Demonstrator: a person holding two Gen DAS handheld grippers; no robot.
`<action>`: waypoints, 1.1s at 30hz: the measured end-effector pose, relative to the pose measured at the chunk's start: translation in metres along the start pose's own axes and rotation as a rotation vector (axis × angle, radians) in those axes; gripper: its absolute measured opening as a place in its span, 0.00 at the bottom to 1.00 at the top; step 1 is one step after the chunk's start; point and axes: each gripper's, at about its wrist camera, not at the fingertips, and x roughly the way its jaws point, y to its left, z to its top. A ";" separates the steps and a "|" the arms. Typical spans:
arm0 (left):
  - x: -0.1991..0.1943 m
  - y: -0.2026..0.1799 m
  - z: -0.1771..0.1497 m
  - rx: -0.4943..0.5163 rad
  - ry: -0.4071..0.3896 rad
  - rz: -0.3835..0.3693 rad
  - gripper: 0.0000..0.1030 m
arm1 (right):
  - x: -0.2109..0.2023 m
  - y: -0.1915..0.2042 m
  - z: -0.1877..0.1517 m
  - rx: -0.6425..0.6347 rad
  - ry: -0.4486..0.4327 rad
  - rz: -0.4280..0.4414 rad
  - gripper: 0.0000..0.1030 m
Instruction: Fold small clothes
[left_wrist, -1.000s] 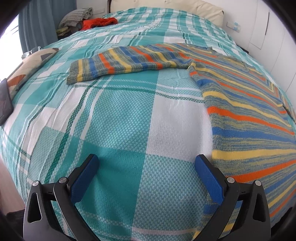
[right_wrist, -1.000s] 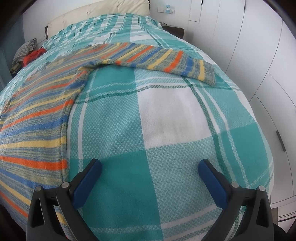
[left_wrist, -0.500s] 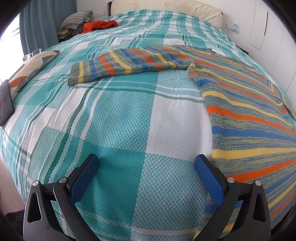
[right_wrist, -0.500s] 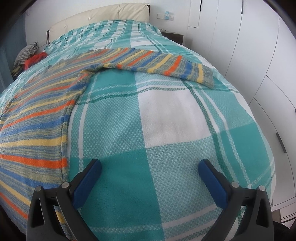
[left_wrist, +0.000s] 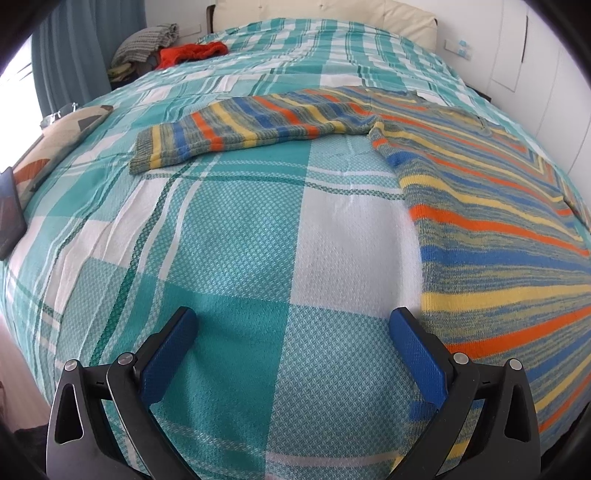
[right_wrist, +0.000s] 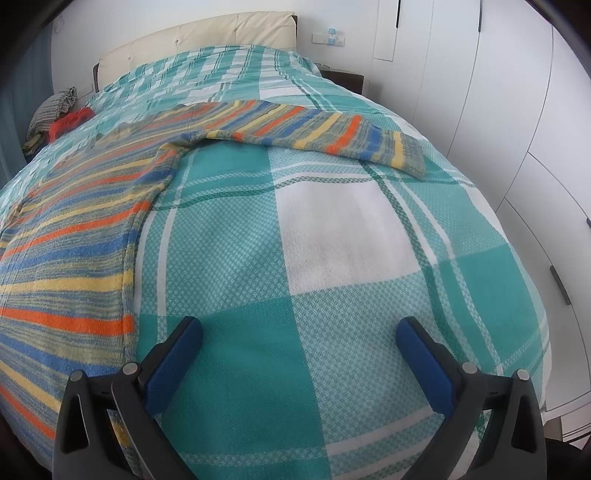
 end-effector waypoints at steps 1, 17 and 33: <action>0.000 0.000 0.000 -0.006 -0.002 0.001 1.00 | 0.000 0.000 0.000 0.000 -0.002 -0.001 1.00; -0.001 0.000 -0.001 -0.020 -0.007 0.007 1.00 | 0.000 0.000 0.000 0.001 -0.007 -0.002 1.00; -0.001 0.000 -0.001 -0.019 -0.008 0.008 1.00 | 0.000 0.001 -0.001 0.000 -0.008 -0.003 1.00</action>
